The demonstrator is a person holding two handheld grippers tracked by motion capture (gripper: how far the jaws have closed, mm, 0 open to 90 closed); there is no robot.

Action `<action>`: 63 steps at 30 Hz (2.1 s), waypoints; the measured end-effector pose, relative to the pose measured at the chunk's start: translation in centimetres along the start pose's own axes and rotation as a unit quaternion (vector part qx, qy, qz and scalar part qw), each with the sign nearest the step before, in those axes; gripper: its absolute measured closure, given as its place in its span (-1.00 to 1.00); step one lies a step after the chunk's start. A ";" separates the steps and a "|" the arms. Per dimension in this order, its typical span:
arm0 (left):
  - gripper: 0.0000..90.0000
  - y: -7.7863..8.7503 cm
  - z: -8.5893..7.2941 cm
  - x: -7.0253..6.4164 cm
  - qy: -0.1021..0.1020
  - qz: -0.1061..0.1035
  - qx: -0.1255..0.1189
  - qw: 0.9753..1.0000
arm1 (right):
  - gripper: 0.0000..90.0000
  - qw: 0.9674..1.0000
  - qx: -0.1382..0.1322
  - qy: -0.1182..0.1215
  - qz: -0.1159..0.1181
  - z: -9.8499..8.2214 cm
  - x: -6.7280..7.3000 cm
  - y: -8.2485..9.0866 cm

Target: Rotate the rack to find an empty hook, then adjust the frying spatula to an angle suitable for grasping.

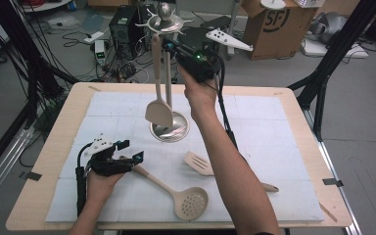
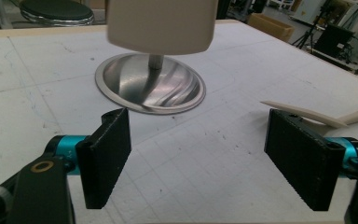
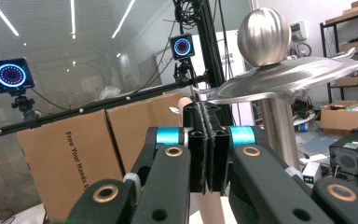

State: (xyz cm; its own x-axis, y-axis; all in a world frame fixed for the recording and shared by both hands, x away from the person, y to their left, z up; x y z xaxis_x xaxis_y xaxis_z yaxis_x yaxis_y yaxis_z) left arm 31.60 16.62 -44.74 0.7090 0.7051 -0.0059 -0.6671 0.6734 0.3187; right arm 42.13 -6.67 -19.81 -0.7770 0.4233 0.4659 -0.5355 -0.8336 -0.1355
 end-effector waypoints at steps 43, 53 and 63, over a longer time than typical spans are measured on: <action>-0.48 0.4 -0.2 -0.2 0.017 0.000 -0.001 1.000 | 0.19 0.959 0.230 -0.039 -0.162 -14.3 -5.5 22.1; -0.48 0.2 -0.5 -0.4 0.027 -0.010 0.000 1.000 | 0.92 0.943 0.272 -0.039 -0.189 -16.2 -6.1 28.0; -0.48 0.2 -0.4 -0.3 0.028 -0.007 -0.001 1.000 | 0.99 0.914 0.336 -0.097 -0.207 -20.0 -7.4 31.7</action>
State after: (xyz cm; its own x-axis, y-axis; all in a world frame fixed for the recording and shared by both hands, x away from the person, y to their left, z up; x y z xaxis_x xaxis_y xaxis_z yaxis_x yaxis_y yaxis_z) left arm 31.11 16.64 -45.10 0.7044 0.7070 -0.0624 -0.6580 0.6834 0.3162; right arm 24.30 -29.17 -45.05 -0.4451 0.7354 0.5109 -0.3956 -0.6733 0.6246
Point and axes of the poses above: each handheld gripper's, and its own axes: y roughly backward along the jaws, z roughly out of its top, x roughly to its left, the point moved 4 cm from there along -y, roughly forward along the jaws, and after that the axes turned 13 degrees about -y, right-handed, at the moved point
